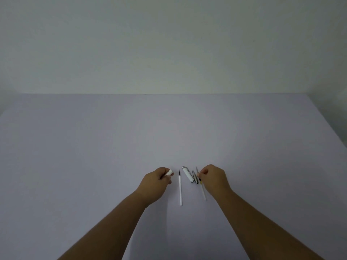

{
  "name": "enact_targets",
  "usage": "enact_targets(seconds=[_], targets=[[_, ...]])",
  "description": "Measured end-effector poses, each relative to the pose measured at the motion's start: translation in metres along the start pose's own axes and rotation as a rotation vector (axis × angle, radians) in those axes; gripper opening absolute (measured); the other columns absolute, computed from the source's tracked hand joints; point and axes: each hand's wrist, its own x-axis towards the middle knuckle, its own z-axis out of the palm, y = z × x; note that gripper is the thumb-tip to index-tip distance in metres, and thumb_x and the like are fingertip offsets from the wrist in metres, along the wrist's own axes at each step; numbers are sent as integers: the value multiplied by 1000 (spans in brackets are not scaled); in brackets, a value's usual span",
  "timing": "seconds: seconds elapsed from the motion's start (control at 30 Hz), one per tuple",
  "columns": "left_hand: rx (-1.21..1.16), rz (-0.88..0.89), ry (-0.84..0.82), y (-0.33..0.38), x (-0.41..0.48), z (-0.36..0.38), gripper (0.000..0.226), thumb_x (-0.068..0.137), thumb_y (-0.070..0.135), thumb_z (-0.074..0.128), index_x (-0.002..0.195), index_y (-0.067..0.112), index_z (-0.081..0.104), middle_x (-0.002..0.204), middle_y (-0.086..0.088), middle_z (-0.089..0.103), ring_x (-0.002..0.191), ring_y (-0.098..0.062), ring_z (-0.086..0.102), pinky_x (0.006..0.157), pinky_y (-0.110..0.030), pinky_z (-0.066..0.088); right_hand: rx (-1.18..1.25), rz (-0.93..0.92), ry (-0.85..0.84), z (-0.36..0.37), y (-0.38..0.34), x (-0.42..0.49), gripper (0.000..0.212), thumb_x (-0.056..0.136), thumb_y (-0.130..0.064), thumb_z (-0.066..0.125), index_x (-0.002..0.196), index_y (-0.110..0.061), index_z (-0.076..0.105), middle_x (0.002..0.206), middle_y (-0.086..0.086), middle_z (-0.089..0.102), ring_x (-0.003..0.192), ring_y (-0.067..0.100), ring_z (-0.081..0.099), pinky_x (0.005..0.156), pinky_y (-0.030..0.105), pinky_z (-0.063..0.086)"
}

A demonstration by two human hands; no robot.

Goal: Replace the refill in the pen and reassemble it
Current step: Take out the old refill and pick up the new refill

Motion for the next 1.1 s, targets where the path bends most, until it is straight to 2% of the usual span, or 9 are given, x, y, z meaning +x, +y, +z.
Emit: enact_targets(seconds=[0.1, 0.2, 0.3, 0.37, 0.5, 0.57, 0.7, 0.87, 1.1], targets=[[29, 23, 20, -1, 0, 0, 22, 92, 23, 43, 99, 33, 61, 91, 9, 68, 76, -8, 56, 59, -18, 43, 7, -11, 20, -1, -1, -2, 14, 86, -17, 60, 87, -5, 66, 91, 12, 69, 83, 25, 61, 73, 29, 46], [43, 28, 78, -2, 1, -2, 18, 92, 27, 47, 101, 33, 61, 97, 5, 67, 84, -13, 57, 63, -16, 42, 3, -96, 67, -3, -10, -11, 14, 85, -23, 59, 82, -11, 62, 82, 7, 65, 74, 22, 58, 70, 32, 49], [35, 20, 155, -2, 0, -5, 23, 92, 29, 51, 112, 29, 61, 100, 6, 62, 93, -16, 60, 76, -22, 46, -70, -134, -80, 6, -30, -27, 24, 79, -37, 62, 67, -17, 59, 67, 2, 60, 65, 21, 57, 63, 30, 47], [20, 6, 183, -1, -1, -6, 24, 91, 28, 54, 114, 26, 61, 99, 5, 62, 94, -19, 62, 82, -27, 47, -237, -183, -171, 21, -40, -39, 27, 81, -41, 61, 70, -16, 60, 64, 1, 57, 66, 21, 57, 60, 27, 43], [-2, -11, 181, 0, -3, -7, 21, 88, 25, 60, 108, 20, 65, 98, 1, 68, 85, -17, 62, 76, -28, 51, -380, -166, -133, 46, -41, -52, 20, 91, -20, 51, 101, -8, 63, 102, 9, 70, 94, 26, 66, 75, 31, 51], [11, -31, 174, -1, -5, -8, 20, 86, 24, 62, 105, 18, 66, 95, 0, 69, 83, -16, 63, 73, -27, 51, -346, -105, -140, 49, -40, -53, 20, 90, -16, 50, 102, -6, 63, 104, 11, 69, 95, 27, 66, 76, 32, 52], [55, -59, 162, -7, -8, -6, 16, 83, 25, 66, 98, 18, 68, 80, 5, 66, 77, -13, 63, 66, -22, 48, -130, -26, -123, 39, -44, -50, 21, 83, -20, 56, 89, -3, 68, 84, 12, 69, 73, 24, 64, 63, 29, 51], [78, -47, 127, -7, -9, -1, 13, 80, 22, 70, 93, 21, 71, 72, 12, 62, 65, -3, 56, 54, -14, 41, 541, 55, -30, 14, -52, -41, 11, 82, -14, 58, 75, -11, 65, 70, 6, 69, 51, 9, 58, 47, 22, 49], [106, -14, 111, 0, -7, 5, 8, 81, 23, 70, 89, 26, 71, 73, 12, 62, 64, -5, 54, 56, -16, 43, 745, 67, -31, 4, -52, -42, 11, 84, -14, 58, 80, -11, 68, 69, 0, 69, 51, 8, 54, 47, 21, 47]])
